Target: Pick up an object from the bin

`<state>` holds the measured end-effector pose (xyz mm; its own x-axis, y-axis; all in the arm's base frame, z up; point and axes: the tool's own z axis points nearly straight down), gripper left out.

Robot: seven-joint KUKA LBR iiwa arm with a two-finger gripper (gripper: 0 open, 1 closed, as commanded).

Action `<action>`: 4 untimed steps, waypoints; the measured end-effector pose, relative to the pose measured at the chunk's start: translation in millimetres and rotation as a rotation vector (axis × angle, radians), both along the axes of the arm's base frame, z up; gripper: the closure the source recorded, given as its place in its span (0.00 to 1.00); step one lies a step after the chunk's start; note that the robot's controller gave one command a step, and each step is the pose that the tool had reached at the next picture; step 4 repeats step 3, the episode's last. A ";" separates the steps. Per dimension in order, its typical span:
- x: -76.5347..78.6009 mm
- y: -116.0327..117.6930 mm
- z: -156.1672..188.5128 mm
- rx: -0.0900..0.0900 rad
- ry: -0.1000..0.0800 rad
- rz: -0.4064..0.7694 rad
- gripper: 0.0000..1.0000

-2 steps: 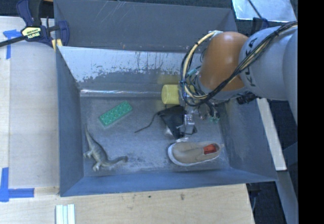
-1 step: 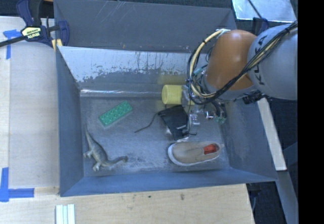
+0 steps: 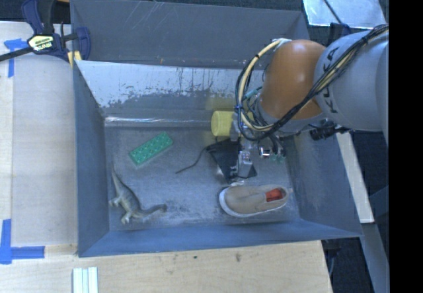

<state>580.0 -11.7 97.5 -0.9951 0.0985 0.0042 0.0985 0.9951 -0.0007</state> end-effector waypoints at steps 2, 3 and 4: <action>-1.7 8.6 -22.5 0.004 0.015 -0.306 1.00; -1.7 8.6 -22.5 0.004 0.015 -0.306 1.00; -1.7 8.6 -22.5 0.004 0.015 -0.306 1.00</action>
Offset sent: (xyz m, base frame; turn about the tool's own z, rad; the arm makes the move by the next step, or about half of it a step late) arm -0.0001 0.0060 -0.0275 0.3125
